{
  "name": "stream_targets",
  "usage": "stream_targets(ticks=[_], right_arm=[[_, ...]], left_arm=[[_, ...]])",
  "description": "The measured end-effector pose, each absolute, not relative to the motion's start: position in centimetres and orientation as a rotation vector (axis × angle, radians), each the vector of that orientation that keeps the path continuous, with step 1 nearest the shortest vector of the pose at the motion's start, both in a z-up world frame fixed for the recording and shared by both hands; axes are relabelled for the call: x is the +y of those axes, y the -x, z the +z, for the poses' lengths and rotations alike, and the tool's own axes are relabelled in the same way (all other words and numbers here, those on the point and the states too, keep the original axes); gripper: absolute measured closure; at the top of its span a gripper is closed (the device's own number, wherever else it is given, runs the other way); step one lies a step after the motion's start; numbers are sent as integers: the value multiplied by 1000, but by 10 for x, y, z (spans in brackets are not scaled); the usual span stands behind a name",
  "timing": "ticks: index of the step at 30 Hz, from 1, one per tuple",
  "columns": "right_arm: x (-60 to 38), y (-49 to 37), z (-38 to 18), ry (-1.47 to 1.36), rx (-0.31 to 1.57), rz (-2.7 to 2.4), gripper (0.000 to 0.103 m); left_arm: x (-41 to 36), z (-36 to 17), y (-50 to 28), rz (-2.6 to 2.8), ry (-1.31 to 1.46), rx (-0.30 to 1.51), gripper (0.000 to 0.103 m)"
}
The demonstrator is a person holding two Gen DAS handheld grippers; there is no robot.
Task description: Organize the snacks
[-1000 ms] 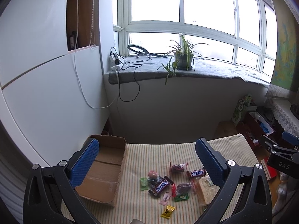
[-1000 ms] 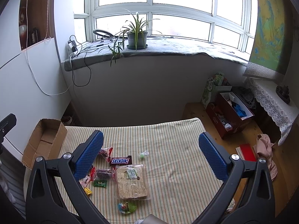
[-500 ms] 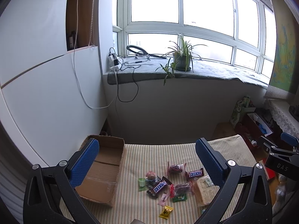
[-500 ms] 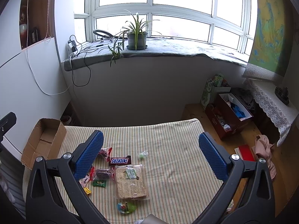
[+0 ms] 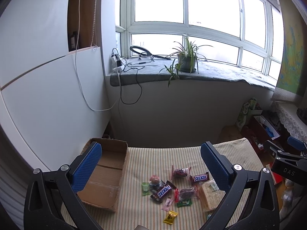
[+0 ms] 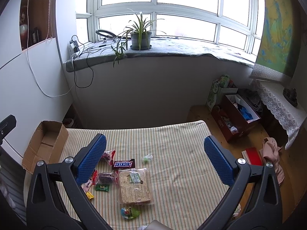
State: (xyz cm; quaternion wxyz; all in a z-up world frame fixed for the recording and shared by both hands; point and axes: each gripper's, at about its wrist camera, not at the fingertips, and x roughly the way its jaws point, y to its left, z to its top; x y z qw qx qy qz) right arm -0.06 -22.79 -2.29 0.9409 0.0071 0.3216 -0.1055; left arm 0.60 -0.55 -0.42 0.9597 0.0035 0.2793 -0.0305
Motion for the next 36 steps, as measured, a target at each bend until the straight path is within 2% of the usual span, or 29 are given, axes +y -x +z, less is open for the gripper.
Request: stream_targets(ticks=[16, 28, 36], right_arm=[[-236, -5, -41, -28, 703, -223, 0], [-282, -4, -100, -213, 854, -89, 0], [-287, -12, -147, -224, 957, 52, 2]], left_arm=[[-12, -19, -14, -90, -6, 626, 0], [-25, -76, -26, -231, 61, 813, 1], [-48, -122, -35, -334, 91, 972, 20]])
